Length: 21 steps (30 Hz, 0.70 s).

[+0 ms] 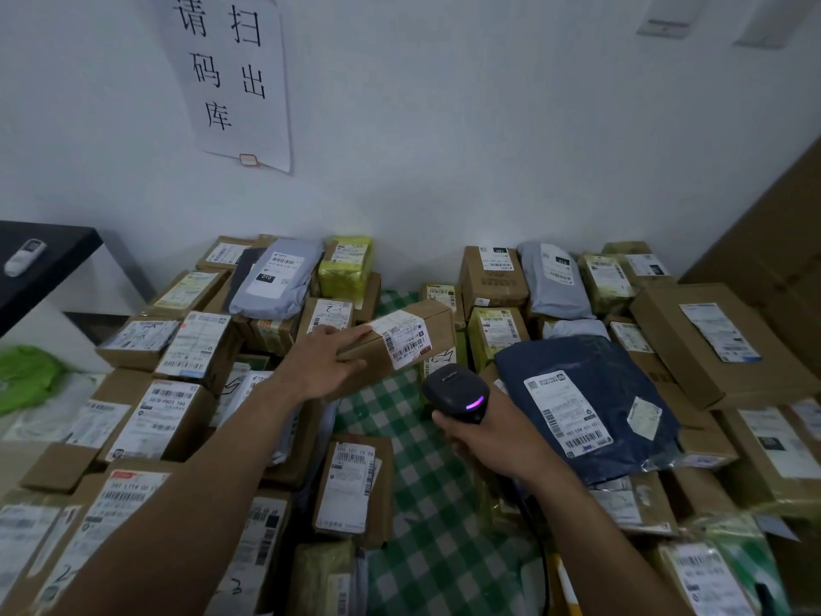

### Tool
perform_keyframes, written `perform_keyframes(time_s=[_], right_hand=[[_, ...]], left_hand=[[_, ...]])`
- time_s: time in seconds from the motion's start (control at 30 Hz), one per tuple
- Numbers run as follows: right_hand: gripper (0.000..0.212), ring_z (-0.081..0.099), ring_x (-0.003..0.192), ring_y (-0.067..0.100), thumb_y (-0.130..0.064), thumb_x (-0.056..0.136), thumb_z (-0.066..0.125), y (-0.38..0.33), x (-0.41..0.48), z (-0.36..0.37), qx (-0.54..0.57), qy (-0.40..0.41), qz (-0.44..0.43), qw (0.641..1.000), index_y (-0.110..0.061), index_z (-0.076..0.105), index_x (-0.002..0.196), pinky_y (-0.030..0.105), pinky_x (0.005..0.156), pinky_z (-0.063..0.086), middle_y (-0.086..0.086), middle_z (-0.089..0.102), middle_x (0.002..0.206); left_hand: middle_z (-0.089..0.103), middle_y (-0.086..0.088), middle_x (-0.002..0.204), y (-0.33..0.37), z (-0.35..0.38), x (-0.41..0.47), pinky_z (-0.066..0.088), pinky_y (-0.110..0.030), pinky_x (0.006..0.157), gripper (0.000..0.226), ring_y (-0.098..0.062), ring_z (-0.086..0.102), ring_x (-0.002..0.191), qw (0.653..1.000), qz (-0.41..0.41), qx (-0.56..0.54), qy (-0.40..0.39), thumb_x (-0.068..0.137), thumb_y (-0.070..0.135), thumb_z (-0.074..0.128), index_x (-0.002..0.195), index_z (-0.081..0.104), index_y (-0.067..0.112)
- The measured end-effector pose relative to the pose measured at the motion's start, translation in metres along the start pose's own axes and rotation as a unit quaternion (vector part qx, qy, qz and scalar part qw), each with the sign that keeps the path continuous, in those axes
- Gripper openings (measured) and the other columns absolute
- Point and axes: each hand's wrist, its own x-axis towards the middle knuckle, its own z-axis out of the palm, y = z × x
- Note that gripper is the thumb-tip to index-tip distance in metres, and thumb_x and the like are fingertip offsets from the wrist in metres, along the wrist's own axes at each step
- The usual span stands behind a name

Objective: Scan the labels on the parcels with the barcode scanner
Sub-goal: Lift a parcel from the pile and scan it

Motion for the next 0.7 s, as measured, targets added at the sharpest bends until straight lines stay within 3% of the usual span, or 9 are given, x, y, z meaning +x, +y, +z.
perform_keyframes(time_s=[0.17,0.27,0.37,0.47,0.6,0.7], right_hand=[[0.036,0.071,0.075,-0.001,-0.029,0.093,0.078,0.003,0.002,-0.001,-0.004,0.002,-0.006,1.0,-0.033,0.061,0.124,0.007,0.057,0.047,-0.009,0.075,0.101],[0.037,0.072,0.077,0.002,-0.027,0.092,0.079,0.006,0.003,-0.004,0.013,0.014,-0.005,1.0,-0.035,0.06,0.122,0.008,0.058,0.048,-0.009,0.075,0.101],[0.034,0.072,0.071,0.005,-0.022,0.092,0.078,0.008,0.006,-0.008,0.026,0.024,-0.012,0.999,-0.04,0.059,0.114,0.012,0.058,0.05,-0.005,0.077,0.098],[0.031,0.071,0.068,0.005,-0.021,0.092,0.078,0.014,0.01,-0.014,0.03,0.028,-0.005,0.999,-0.04,0.06,0.109,0.012,0.058,0.049,-0.005,0.078,0.093],[0.038,0.075,0.076,0.01,-0.032,0.09,0.08,0.024,0.02,-0.022,0.029,0.034,0.029,0.999,-0.035,0.059,0.12,0.022,0.069,0.052,-0.007,0.078,0.097],[0.044,0.076,0.077,0.012,-0.034,0.088,0.082,0.032,0.031,-0.025,0.029,0.032,0.047,0.998,-0.03,0.06,0.126,0.025,0.071,0.053,-0.006,0.078,0.099]], left_hand=[[0.042,-0.01,0.142,-0.004,0.005,0.002,0.039,-0.05,0.115,0.061,-0.034,0.047,0.131,0.999,-0.011,-0.032,0.003,0.099,0.049,0.061,0.154,0.034,0.051],[0.04,-0.011,0.15,-0.002,0.016,0.002,0.038,-0.052,0.117,0.063,-0.034,0.044,0.137,0.993,-0.035,-0.116,0.003,0.099,0.043,0.063,0.154,0.035,0.049],[0.046,-0.006,0.155,0.009,0.039,-0.001,0.038,-0.047,0.117,0.064,-0.03,0.044,0.14,0.96,-0.078,-0.268,0.007,0.101,0.025,0.064,0.158,0.035,0.035],[0.049,-0.003,0.154,0.023,0.061,-0.003,0.038,-0.058,0.117,0.059,-0.032,0.045,0.141,0.93,-0.118,-0.348,0.002,0.104,0.024,0.058,0.156,0.034,0.04],[0.045,-0.005,0.157,0.026,0.085,0.013,0.037,-0.058,0.117,0.055,-0.034,0.042,0.145,0.942,-0.128,-0.309,0.002,0.106,0.035,0.052,0.157,0.032,0.033],[0.038,-0.013,0.161,0.008,0.111,0.036,0.027,-0.059,0.119,0.063,-0.04,0.035,0.148,0.963,-0.172,-0.208,-0.017,0.105,0.047,0.048,0.16,0.022,0.031]])
